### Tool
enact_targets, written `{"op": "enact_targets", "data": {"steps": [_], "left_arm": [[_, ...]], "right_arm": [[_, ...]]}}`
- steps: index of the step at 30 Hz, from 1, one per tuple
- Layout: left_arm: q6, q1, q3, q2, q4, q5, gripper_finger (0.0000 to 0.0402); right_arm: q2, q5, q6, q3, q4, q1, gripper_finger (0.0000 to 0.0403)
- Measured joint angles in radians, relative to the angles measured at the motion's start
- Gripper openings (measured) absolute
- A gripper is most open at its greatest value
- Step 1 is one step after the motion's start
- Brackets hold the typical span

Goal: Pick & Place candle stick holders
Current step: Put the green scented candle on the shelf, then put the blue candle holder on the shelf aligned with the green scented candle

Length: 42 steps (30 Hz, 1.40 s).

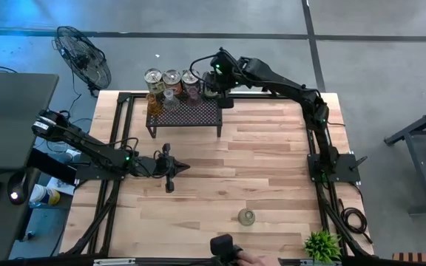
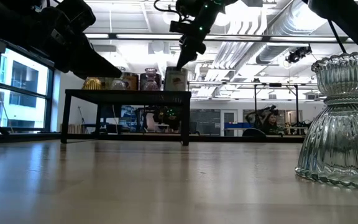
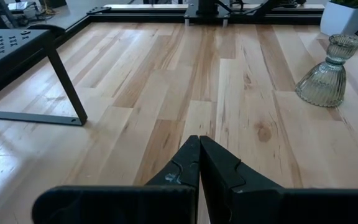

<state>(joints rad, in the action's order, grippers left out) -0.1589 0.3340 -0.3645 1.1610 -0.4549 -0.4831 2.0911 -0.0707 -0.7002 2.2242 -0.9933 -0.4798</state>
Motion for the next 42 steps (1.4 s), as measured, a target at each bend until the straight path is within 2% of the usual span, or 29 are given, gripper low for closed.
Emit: {"op": "enact_targets", "data": {"steps": [34, 37, 42], "left_arm": [[0.0, 0.0, 0.0, 0.0, 0.0, 0.001, 0.0003], [0.0, 0.0, 0.0, 0.0, 0.001, 0.001, 0.0003], [-0.001, 0.0, 0.0, 0.0, 0.001, 0.002, 0.0003]], "right_arm": [[0.01, 0.017, 0.018, -0.048, 0.112, -0.013, 0.0007], [0.01, 0.018, 0.019, -0.048, 0.118, -0.013, 0.0024], [0.01, 0.003, 0.03, -0.048, 0.138, -0.013, 0.0077]]}}
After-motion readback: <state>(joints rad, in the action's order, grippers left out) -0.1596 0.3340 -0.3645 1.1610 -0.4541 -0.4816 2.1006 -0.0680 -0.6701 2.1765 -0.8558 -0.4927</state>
